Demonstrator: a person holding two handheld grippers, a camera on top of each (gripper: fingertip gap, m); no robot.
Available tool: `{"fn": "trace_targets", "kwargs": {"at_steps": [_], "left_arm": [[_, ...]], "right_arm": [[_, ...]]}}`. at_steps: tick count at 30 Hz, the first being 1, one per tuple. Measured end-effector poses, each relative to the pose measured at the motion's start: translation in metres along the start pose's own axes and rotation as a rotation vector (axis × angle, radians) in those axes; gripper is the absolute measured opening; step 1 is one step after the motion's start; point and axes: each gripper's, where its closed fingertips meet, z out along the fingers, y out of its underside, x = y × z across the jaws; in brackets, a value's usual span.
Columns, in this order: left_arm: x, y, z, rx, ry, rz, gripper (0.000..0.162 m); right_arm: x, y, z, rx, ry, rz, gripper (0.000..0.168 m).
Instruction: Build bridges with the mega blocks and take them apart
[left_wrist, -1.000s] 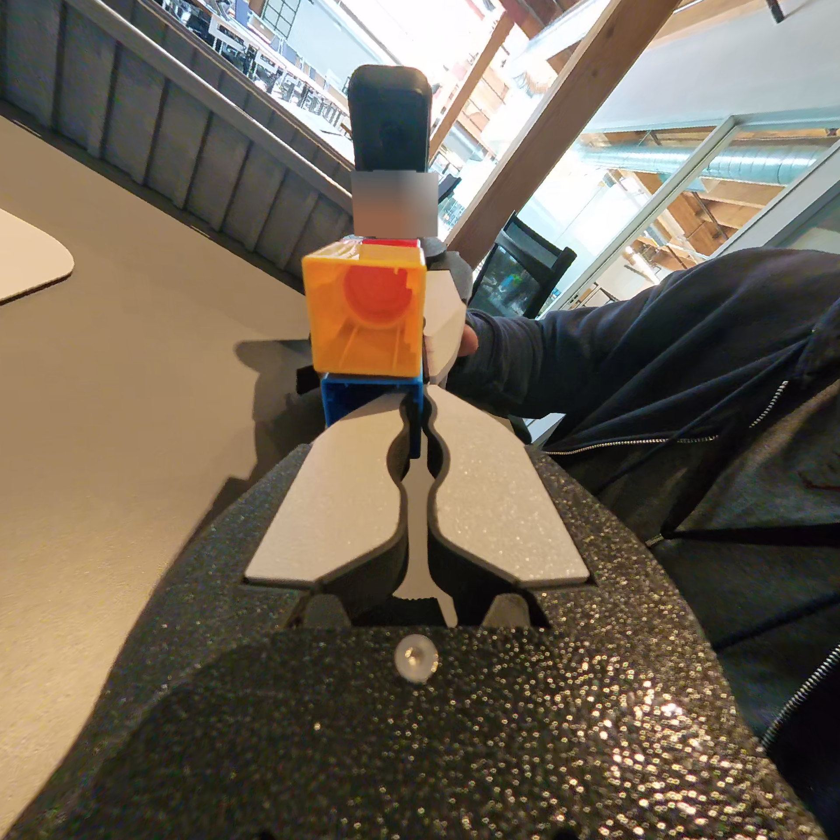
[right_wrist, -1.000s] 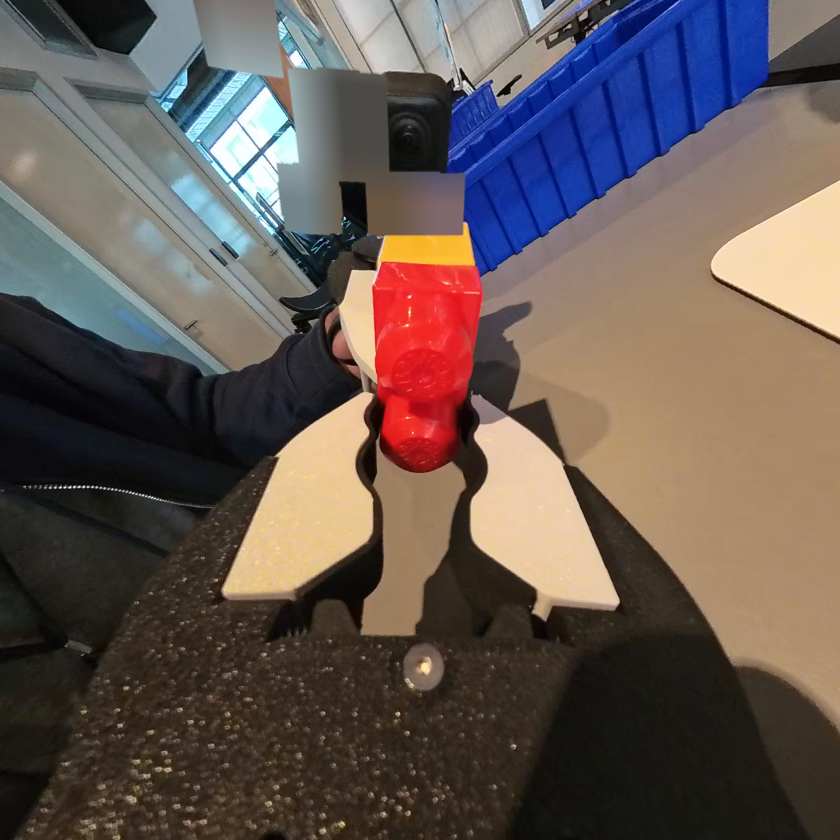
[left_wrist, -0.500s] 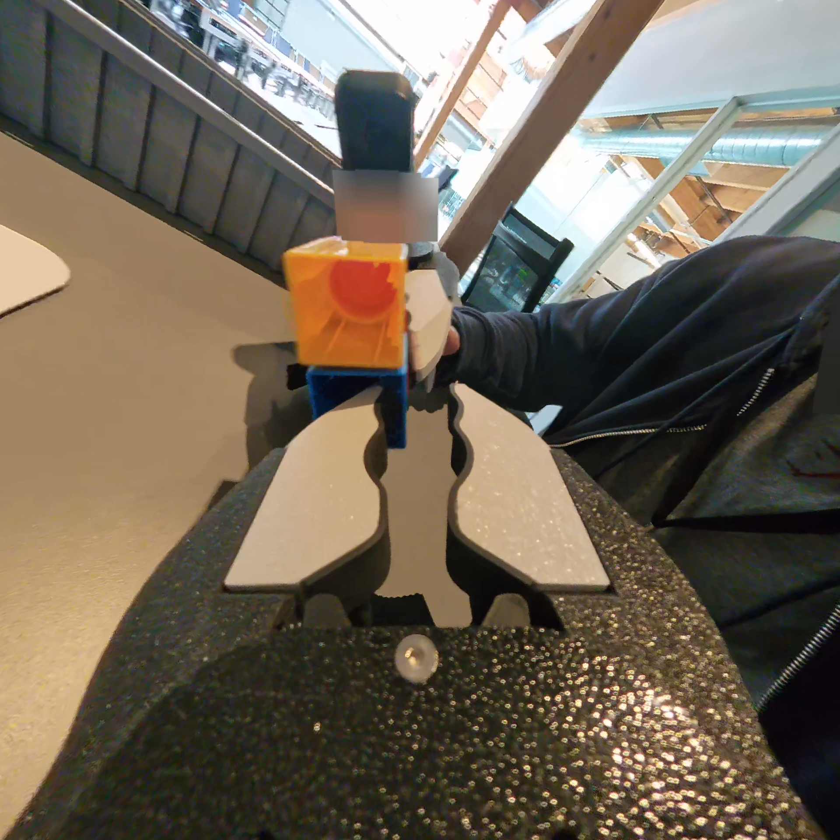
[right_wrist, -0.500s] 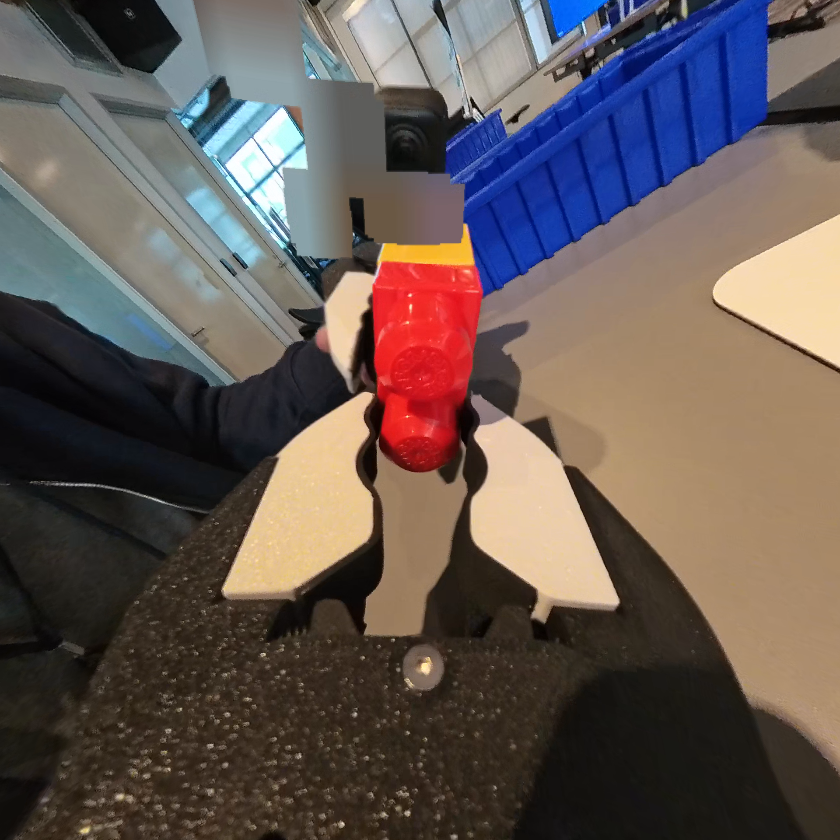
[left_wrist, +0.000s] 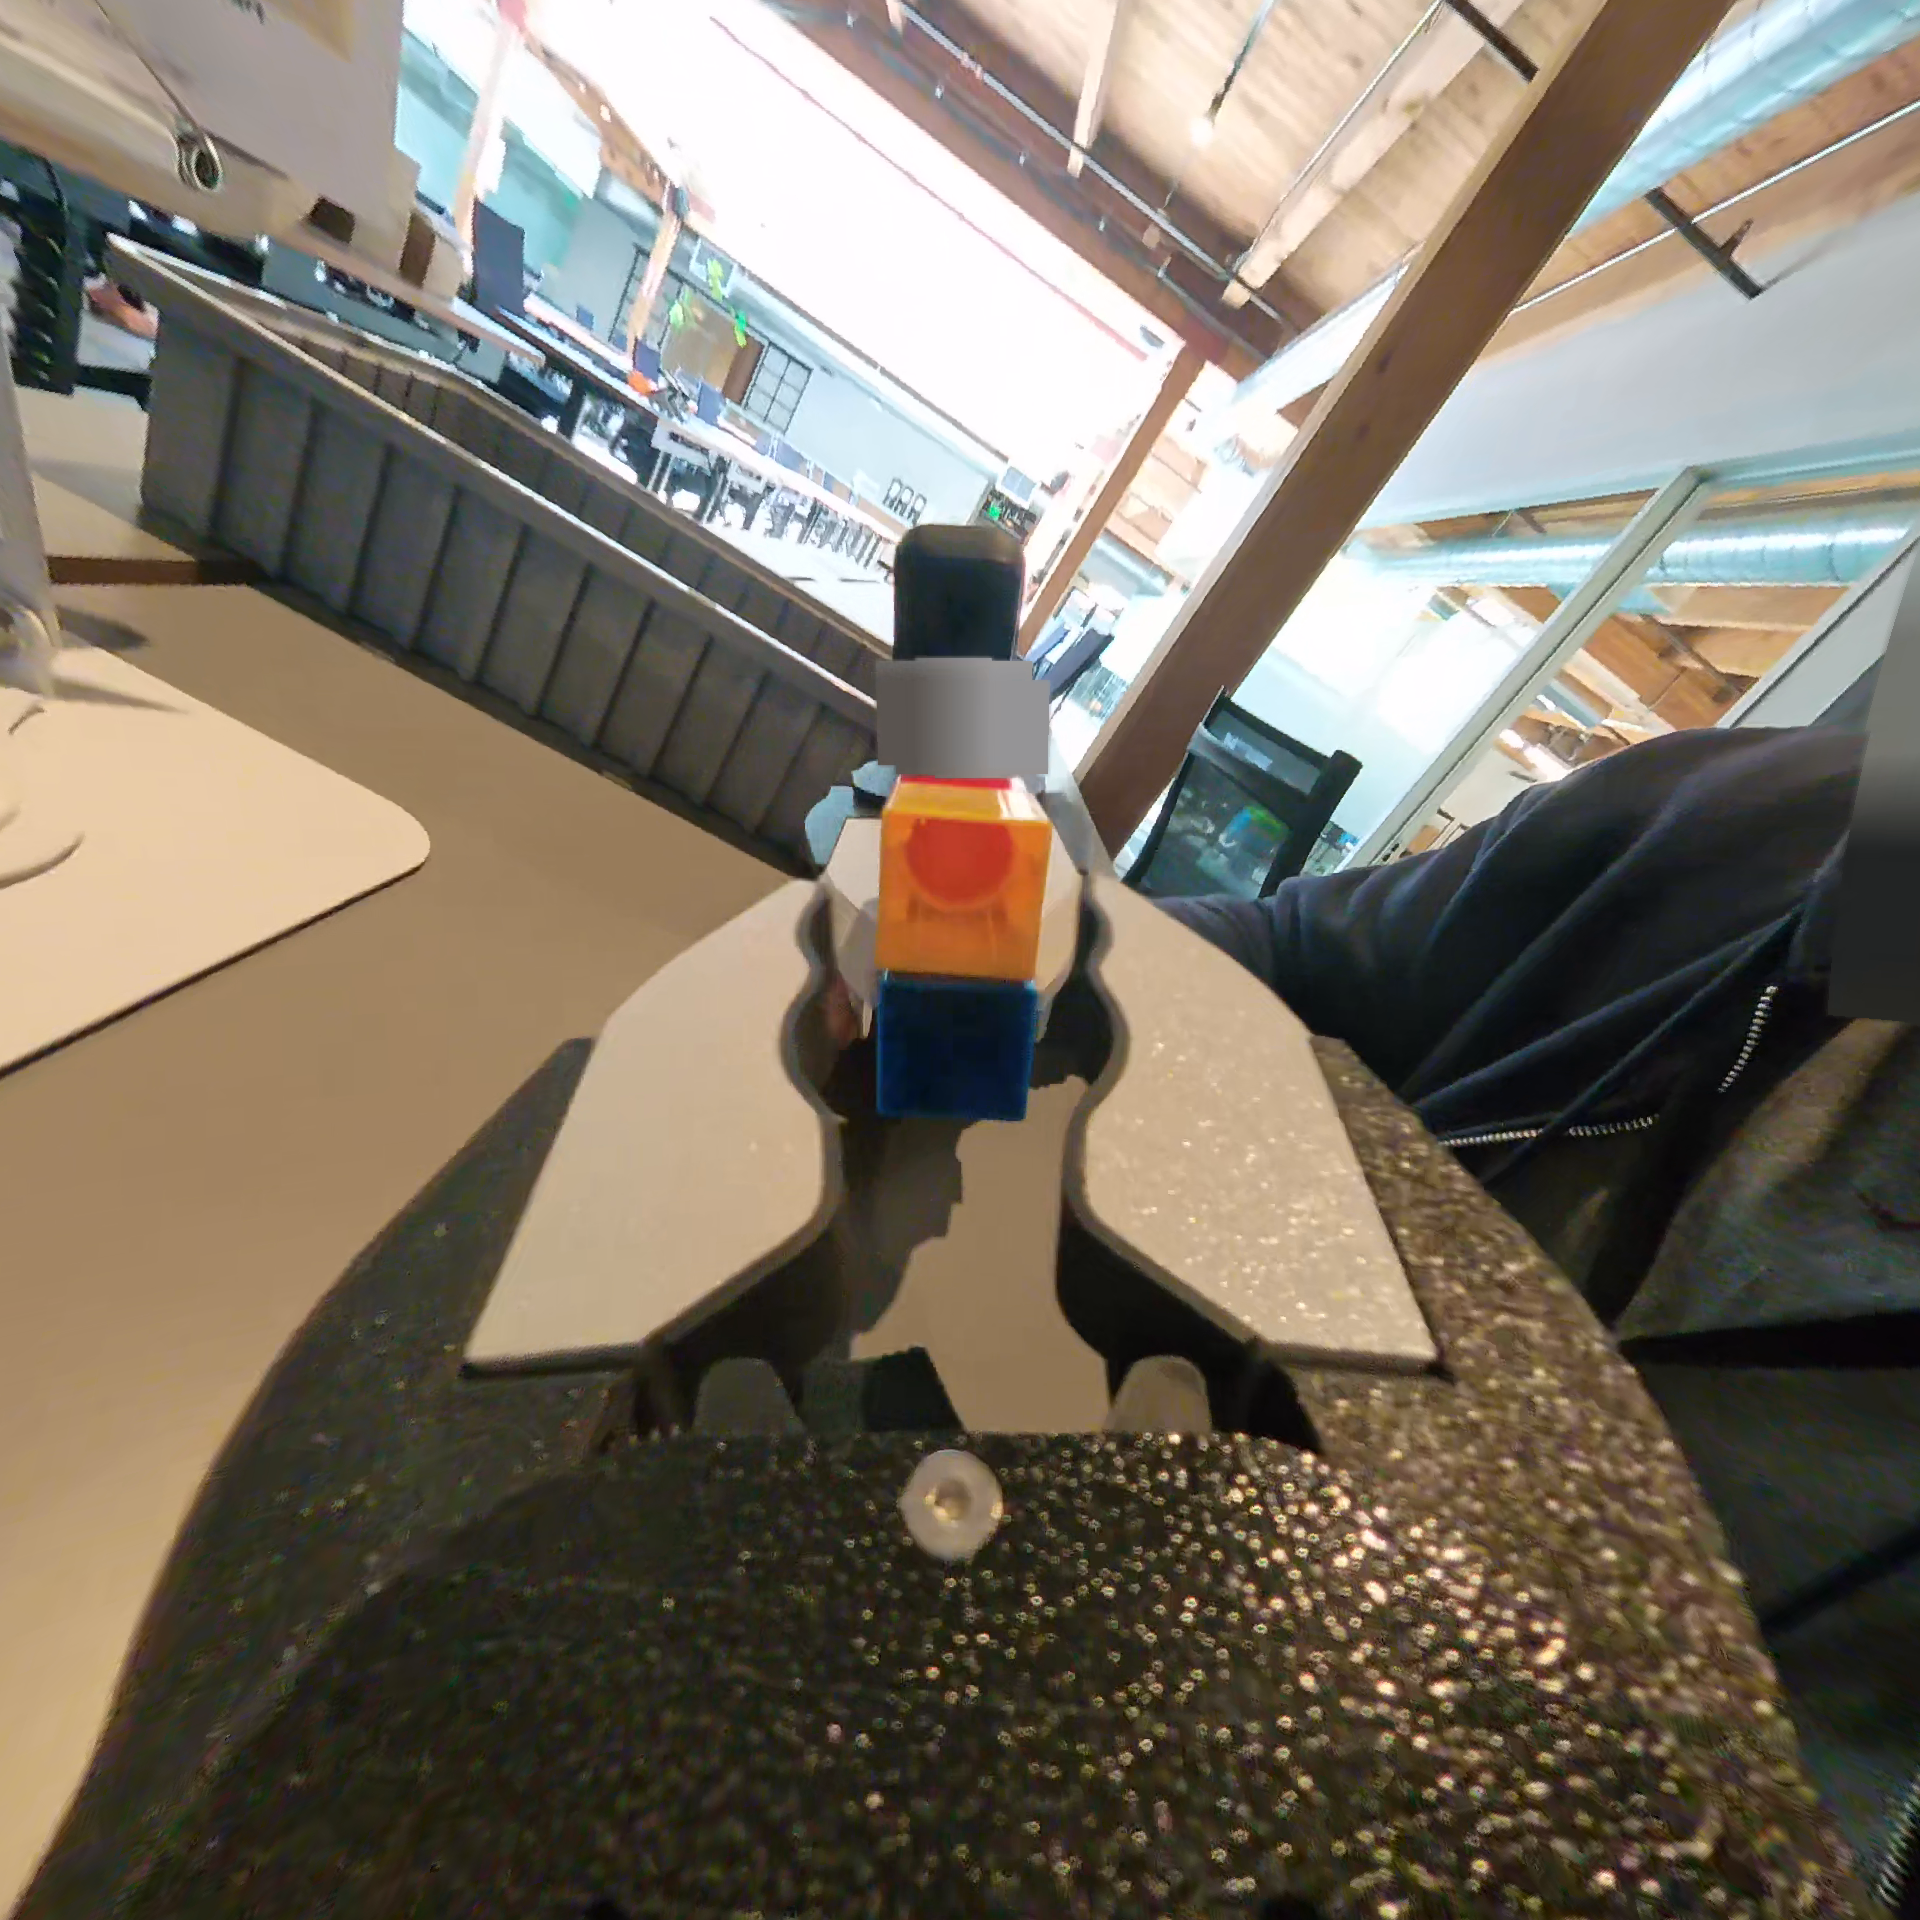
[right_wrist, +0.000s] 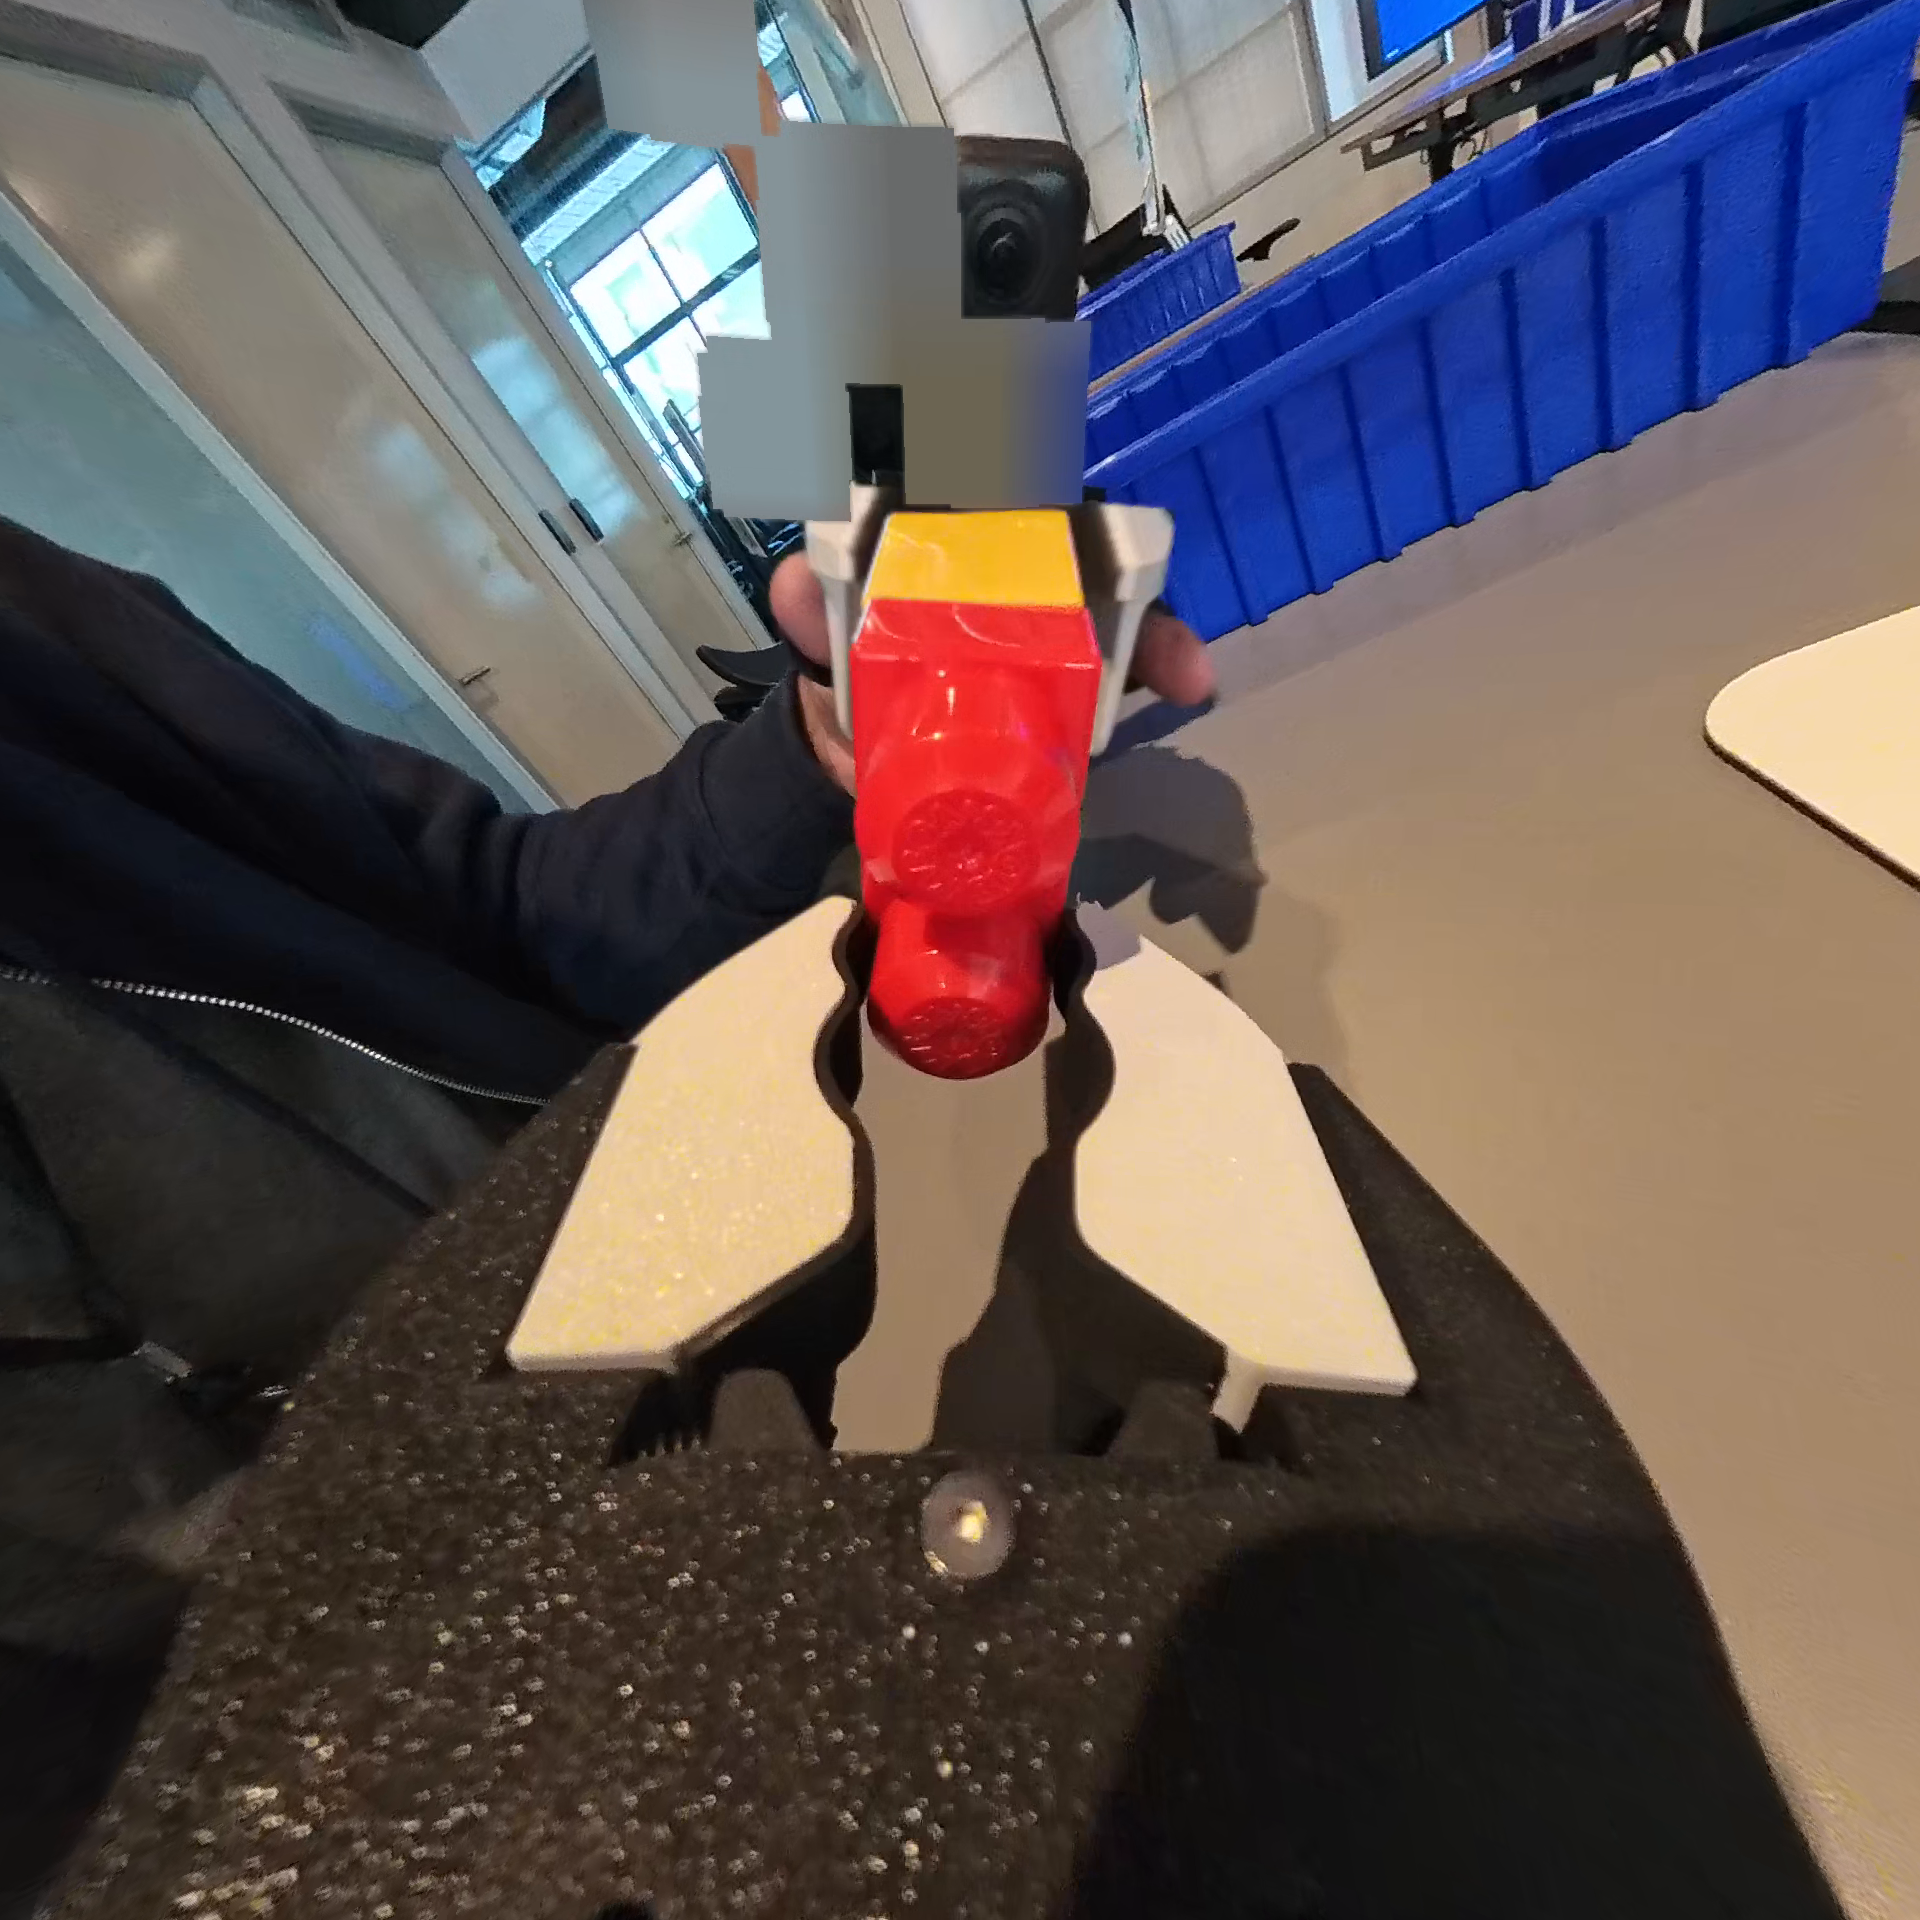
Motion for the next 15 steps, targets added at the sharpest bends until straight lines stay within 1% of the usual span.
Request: {"fn": "trace_targets", "kwargs": {"at_steps": [1, 2, 5, 8, 10, 13, 14, 15], "left_arm": [[0.000, -0.002, 0.000, 0.014, -0.008, 0.007, 0.053], [-0.001, -0.003, 0.000, 0.023, -0.018, 0.019, 0.057], [0.001, -0.002, 0.003, 0.022, -0.020, 0.043, 0.062], [0.002, 0.009, 0.011, -0.032, -0.012, 0.049, 0.063], [0.003, 0.014, 0.015, -0.057, -0.004, 0.059, 0.059], [0.006, 0.020, 0.018, -0.081, 0.026, 0.059, 0.041], [0.006, 0.021, 0.019, -0.083, 0.023, 0.060, 0.037], [0.006, 0.020, 0.020, -0.076, 0.024, 0.063, 0.036]], "right_arm": [[-0.001, 0.000, 0.000, -0.003, -0.001, -0.004, 0.034], [-0.001, 0.001, 0.001, -0.006, -0.004, -0.008, 0.034], [-0.003, 0.003, 0.002, -0.020, -0.006, -0.022, 0.034], [-0.004, 0.006, 0.004, -0.036, -0.003, -0.035, 0.035], [-0.004, 0.007, 0.005, -0.043, 0.000, -0.041, 0.034], [-0.004, 0.008, 0.006, -0.053, 0.009, -0.047, 0.034], [-0.003, 0.009, 0.006, -0.054, 0.012, -0.048, 0.035], [-0.003, 0.008, 0.006, -0.053, 0.012, -0.049, 0.035]]}}
